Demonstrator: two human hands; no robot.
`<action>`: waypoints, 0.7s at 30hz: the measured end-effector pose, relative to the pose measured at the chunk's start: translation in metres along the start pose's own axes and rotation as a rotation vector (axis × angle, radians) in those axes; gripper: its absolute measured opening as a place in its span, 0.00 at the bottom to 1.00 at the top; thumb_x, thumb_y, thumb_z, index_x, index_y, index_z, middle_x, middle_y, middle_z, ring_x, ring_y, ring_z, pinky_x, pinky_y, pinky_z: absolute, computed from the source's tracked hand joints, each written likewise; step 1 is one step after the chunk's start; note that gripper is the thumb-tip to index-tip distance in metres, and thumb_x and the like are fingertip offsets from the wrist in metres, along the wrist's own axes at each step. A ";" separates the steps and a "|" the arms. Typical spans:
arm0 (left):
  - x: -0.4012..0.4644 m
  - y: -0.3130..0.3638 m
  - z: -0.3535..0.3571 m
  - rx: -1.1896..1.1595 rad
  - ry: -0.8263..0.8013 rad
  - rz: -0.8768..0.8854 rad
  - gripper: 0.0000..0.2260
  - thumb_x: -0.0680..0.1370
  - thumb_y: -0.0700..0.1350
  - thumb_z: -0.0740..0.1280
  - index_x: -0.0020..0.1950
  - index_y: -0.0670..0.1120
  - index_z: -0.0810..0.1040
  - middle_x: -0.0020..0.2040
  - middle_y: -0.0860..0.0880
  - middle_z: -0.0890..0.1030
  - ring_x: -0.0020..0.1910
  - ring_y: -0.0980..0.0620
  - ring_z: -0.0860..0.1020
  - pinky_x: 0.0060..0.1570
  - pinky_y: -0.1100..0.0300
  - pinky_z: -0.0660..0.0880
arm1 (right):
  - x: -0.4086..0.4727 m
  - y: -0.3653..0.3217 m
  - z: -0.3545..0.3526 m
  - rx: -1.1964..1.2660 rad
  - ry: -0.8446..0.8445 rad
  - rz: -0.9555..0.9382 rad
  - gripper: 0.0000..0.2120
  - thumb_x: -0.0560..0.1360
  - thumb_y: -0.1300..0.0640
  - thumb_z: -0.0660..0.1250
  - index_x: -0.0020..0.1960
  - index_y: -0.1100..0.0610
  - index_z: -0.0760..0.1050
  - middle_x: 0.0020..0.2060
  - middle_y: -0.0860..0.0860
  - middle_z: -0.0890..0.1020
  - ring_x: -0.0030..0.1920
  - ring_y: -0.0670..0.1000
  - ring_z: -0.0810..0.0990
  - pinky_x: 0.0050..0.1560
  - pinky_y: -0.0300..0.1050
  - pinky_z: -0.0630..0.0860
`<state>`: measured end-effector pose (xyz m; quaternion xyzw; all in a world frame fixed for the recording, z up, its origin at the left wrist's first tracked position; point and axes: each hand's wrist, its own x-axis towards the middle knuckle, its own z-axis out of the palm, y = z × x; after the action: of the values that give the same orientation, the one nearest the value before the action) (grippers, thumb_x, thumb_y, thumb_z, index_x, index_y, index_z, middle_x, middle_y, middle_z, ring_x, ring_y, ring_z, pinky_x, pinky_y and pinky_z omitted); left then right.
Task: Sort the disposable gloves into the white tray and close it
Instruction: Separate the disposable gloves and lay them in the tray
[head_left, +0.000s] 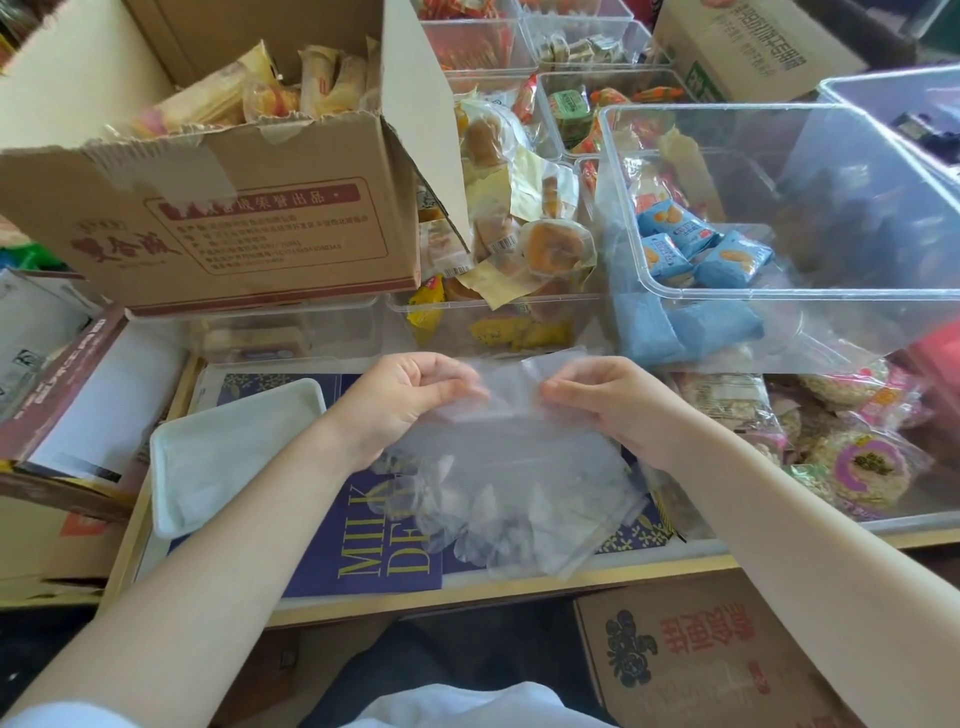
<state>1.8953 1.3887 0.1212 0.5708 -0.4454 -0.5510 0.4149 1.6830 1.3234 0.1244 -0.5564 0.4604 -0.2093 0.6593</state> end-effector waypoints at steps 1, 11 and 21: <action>0.000 0.000 -0.002 -0.003 -0.039 -0.019 0.08 0.71 0.44 0.68 0.49 0.46 0.80 0.46 0.48 0.85 0.42 0.54 0.82 0.42 0.67 0.77 | 0.000 0.000 0.001 -0.029 0.000 -0.004 0.07 0.72 0.60 0.70 0.36 0.58 0.79 0.34 0.53 0.82 0.33 0.47 0.78 0.36 0.36 0.75; -0.004 -0.017 -0.007 -0.144 0.036 -0.112 0.09 0.72 0.46 0.68 0.50 0.45 0.78 0.48 0.48 0.85 0.49 0.52 0.82 0.50 0.61 0.75 | 0.011 0.012 0.017 0.016 0.170 -0.081 0.07 0.72 0.61 0.71 0.40 0.61 0.73 0.31 0.53 0.80 0.28 0.43 0.76 0.32 0.33 0.72; -0.004 -0.045 -0.049 0.245 0.472 -0.073 0.09 0.80 0.39 0.60 0.41 0.47 0.76 0.33 0.51 0.78 0.32 0.58 0.74 0.35 0.70 0.69 | 0.024 0.045 0.053 -0.042 -0.044 0.005 0.06 0.72 0.69 0.68 0.44 0.58 0.77 0.31 0.48 0.83 0.31 0.44 0.79 0.35 0.35 0.76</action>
<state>1.9467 1.4037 0.0812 0.7452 -0.3789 -0.3590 0.4150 1.7289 1.3466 0.0719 -0.5735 0.4513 -0.1855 0.6581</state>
